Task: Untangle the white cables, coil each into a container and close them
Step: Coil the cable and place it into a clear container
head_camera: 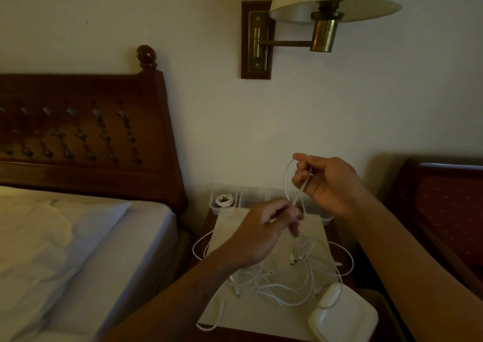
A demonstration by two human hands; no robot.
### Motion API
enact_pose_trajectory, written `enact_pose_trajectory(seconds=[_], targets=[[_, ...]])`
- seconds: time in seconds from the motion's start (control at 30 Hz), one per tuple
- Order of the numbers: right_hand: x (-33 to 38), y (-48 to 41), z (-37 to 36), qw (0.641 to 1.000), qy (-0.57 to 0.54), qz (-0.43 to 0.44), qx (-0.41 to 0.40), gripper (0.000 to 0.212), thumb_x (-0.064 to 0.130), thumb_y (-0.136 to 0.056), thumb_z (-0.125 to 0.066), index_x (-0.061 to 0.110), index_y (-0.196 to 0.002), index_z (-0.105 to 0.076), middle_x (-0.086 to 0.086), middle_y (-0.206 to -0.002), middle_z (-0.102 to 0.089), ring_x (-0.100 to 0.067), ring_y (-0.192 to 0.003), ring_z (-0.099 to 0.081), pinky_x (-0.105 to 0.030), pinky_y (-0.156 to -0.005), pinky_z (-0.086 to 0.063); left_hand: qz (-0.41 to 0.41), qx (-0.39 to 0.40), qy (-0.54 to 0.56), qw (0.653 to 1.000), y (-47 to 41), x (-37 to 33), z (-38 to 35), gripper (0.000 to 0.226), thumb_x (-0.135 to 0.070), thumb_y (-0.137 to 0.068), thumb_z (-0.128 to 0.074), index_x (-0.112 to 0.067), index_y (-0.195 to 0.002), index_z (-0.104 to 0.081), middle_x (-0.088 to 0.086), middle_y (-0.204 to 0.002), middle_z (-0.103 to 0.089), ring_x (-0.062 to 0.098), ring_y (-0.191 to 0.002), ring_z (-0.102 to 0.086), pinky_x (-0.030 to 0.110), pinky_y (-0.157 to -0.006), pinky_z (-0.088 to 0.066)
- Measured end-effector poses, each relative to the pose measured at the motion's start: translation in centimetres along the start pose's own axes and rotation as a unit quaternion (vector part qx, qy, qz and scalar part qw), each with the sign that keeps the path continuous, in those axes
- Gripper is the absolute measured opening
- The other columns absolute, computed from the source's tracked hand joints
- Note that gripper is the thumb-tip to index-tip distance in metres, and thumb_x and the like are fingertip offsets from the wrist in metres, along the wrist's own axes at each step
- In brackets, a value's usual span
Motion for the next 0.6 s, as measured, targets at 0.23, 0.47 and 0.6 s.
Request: enact_pose_trajectory(seconds=[0.23,0.47,0.6], targets=[[-1.5,1.0,3.9,0.832,0.477,0.207,-0.191,0.021,0.047,-0.102,-0.052,0.030,-0.114,-0.050,0.005,-0.108,-0.059,-0.010,-0.090,-0.060,-0.026,-0.067,-0.047,0.022,-0.018,0.181,0.983,-1.2,-1.7,2.2,0.028,-0.014,-0.111,-0.042,0.001,-0.098,-0.062,0.002,-0.057,-0.035,0.015,-0.048,-0.030,0.032,-0.050,-0.026],[-5.2,2.3,1.6,0.857,0.400,0.312,0.093,0.022,0.023,-0.100,-0.051,0.008,-0.105,-0.067,-0.002,-0.102,-0.068,-0.018,-0.098,-0.064,-0.038,-0.085,-0.049,0.118,0.173,0.331,0.920,-1.2,-3.4,1.5,0.051,-0.048,-0.109,-0.041,-0.006,-0.123,-0.065,-0.006,-0.050,-0.021,0.011,-0.042,-0.023,0.028,-0.047,-0.022],[-4.6,2.5,1.2,0.872,0.355,0.300,0.153,0.029,-0.005,-0.098,-0.052,0.001,-0.121,-0.068,-0.022,-0.099,-0.070,-0.036,-0.096,-0.067,-0.050,-0.083,-0.052,0.168,0.212,0.388,0.881,-1.2,-3.6,1.7,0.066,-0.051,-0.108,-0.041,0.009,-0.127,-0.061,0.004,-0.061,-0.054,0.026,-0.068,-0.062,0.036,-0.067,-0.054]])
Point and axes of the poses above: each hand's wrist, its own y-axis away from the middle knuckle, its own z-axis out of the back of the hand, x = y × z, the point moved 3 cm from there along -y, towards the middle knuckle
